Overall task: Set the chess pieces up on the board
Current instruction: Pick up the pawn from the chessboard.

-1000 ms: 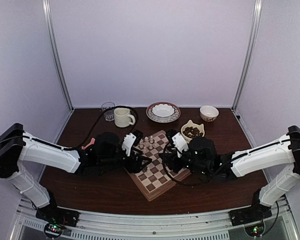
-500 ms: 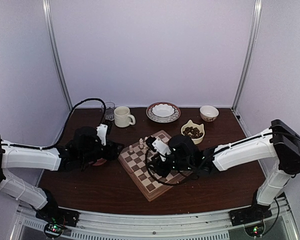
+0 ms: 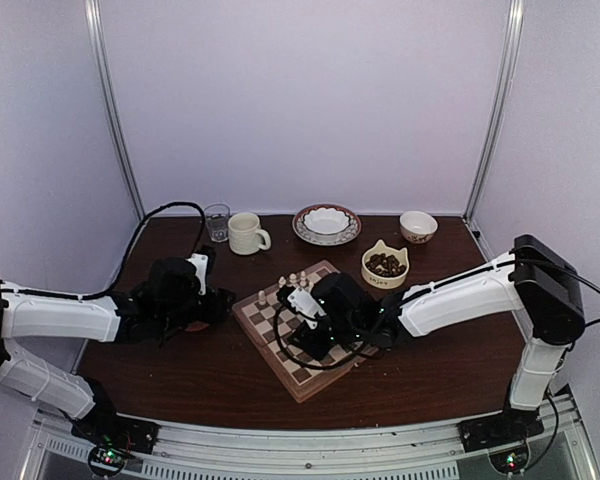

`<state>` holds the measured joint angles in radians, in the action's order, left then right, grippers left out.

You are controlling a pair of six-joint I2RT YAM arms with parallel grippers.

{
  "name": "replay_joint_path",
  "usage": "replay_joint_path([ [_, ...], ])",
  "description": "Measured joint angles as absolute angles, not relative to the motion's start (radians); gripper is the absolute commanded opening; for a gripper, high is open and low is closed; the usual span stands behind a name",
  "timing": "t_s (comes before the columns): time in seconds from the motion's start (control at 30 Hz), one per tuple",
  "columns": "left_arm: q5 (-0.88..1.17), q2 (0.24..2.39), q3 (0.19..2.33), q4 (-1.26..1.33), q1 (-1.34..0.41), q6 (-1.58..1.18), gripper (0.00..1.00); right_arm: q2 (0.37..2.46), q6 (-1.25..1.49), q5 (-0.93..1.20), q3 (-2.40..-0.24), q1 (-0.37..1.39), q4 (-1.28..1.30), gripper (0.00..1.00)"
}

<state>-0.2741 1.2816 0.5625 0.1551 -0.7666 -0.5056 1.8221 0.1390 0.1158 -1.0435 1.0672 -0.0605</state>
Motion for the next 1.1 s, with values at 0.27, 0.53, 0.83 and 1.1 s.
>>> replay_joint_path([
  [0.27, -0.297, 1.267, 0.563, 0.147, -0.767, -0.508, 0.63, 1.849, 0.137, 0.115, -1.073, 1.069, -0.021, 0.26],
  [0.53, -0.300, 1.267, 0.563, 0.144, -0.767, -0.508, 0.63, 1.865, 0.135, 0.108, -1.090, 1.069, 0.006, 0.25],
  [0.83, -0.300, 1.264, 0.563, 0.125, -0.767, -0.508, 0.63, 1.865, 0.130, 0.090, -1.090, 1.070, 0.021, 0.10],
  [1.1, -0.303, 1.253, 0.563, 0.121, -0.767, -0.508, 0.63, 1.809, 0.131, 0.016, -1.050, 1.066, 0.013, 0.06],
])
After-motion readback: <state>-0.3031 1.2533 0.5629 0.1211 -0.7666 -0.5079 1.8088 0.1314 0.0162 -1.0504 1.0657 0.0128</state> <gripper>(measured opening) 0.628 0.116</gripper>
